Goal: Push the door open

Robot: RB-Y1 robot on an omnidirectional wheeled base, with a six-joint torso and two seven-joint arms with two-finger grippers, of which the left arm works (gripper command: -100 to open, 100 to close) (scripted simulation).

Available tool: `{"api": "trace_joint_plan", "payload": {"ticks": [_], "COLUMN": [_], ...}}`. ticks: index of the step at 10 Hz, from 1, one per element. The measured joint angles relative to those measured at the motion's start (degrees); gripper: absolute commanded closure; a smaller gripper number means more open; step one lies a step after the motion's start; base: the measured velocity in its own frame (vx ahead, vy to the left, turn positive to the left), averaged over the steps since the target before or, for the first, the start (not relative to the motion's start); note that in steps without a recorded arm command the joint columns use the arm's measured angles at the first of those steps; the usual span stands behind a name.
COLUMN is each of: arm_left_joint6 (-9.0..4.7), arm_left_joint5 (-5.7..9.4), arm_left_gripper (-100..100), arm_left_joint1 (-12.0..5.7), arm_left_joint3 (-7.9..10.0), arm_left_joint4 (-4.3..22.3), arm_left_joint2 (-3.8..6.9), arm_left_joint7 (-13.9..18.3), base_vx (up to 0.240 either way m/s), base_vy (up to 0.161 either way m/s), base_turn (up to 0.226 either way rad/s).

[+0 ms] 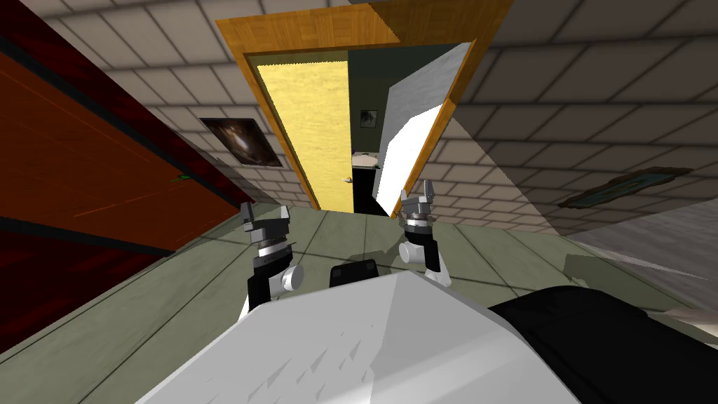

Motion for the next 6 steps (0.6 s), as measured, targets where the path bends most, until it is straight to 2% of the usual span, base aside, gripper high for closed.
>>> {"api": "trace_joint_plan", "payload": {"ticks": [3,6], "arm_left_joint6": [-0.50,-1.27], "arm_left_joint5": [-0.31,-0.74], "arm_left_gripper": [-100,-100], "arm_left_joint1": [-1.49,-2.82], "arm_left_joint3": [-0.26,-0.71], "arm_left_joint4": [3.51,6.73], "arm_left_joint2": [1.34,1.96], "arm_left_joint7": [0.06,-0.11], "base_vx": [0.157,0.095], "base_vy": [0.009,-0.006], "base_turn": [0.000,0.000]}}
